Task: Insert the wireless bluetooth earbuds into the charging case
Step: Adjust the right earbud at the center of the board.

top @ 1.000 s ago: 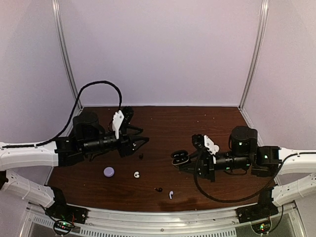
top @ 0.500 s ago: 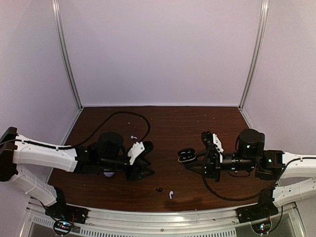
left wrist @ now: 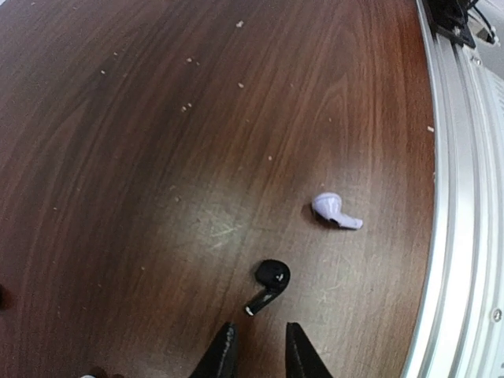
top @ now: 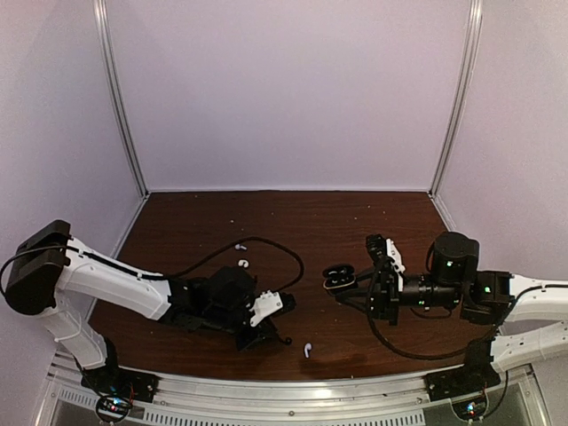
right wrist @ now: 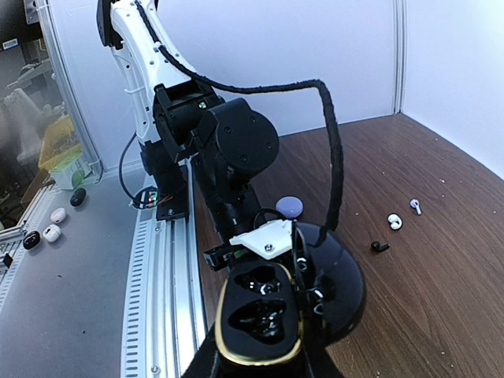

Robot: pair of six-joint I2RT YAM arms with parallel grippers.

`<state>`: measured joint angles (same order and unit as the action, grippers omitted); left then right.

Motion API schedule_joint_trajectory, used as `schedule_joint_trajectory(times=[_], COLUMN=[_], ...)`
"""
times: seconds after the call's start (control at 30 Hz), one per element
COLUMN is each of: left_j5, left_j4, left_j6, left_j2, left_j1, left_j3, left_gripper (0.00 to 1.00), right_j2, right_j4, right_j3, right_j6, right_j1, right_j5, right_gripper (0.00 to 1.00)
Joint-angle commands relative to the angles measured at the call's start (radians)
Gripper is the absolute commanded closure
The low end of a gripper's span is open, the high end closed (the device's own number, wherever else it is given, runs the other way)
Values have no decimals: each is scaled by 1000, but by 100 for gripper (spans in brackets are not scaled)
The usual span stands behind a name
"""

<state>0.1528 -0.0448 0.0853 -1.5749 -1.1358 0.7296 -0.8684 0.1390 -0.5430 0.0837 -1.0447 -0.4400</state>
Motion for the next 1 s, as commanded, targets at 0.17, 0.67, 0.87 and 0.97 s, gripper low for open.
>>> schedule_joint_trajectory(times=[0.17, 0.67, 0.87, 0.97], left_j5=[3, -5, 75, 111], left_j4=[-38, -146, -202, -227], left_j6=[7, 10, -24, -34], left_j2=[-88, -237, -280, -269], left_j1=[-22, 46, 51, 51], left_j3=[19, 99, 125, 116], left_gripper=[87, 90, 88, 85], right_j2=[20, 16, 16, 21], right_j4=[19, 11, 4, 4], right_j3=[13, 10, 8, 9], right_j6=[13, 11, 8, 8], right_j1=[11, 20, 22, 22], right_j5=[23, 29, 30, 31], right_gripper=[95, 95, 95, 95])
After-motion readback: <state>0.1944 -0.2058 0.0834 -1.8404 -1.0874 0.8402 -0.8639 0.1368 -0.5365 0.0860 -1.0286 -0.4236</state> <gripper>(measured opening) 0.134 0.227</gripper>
